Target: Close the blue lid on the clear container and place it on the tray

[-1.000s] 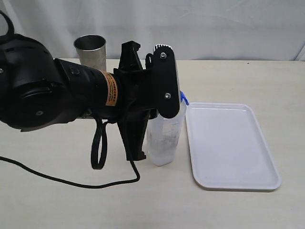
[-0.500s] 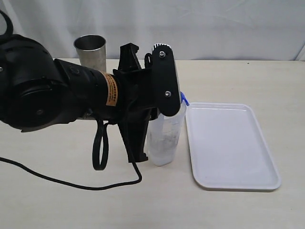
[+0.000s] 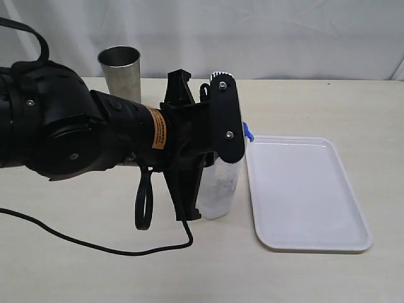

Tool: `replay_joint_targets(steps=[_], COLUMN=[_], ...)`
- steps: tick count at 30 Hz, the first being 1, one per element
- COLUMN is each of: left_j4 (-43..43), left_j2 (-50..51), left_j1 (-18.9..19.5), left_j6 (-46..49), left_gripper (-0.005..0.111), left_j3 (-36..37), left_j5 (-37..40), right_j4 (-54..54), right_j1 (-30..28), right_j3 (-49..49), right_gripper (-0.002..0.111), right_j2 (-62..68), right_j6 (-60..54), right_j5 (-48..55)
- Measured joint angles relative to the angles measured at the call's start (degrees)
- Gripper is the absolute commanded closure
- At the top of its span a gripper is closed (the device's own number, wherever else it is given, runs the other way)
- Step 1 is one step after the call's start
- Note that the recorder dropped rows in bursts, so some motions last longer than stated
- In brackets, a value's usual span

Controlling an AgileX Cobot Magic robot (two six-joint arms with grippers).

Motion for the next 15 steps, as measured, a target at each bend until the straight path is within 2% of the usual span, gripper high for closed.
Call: replay_joint_targets(steps=[15], left_j4=[0.1], left_j2=[0.0], left_j1=[-2.2], left_j6=[0.2], left_gripper=[0.107], left_j3=[0.0], left_j5=[-0.8], right_j4=[0.0], right_j1=[0.0], right_j3=[0.0], right_gripper=[0.104], right_j2=[0.0], right_j6=[0.0], right_j5=[0.0])
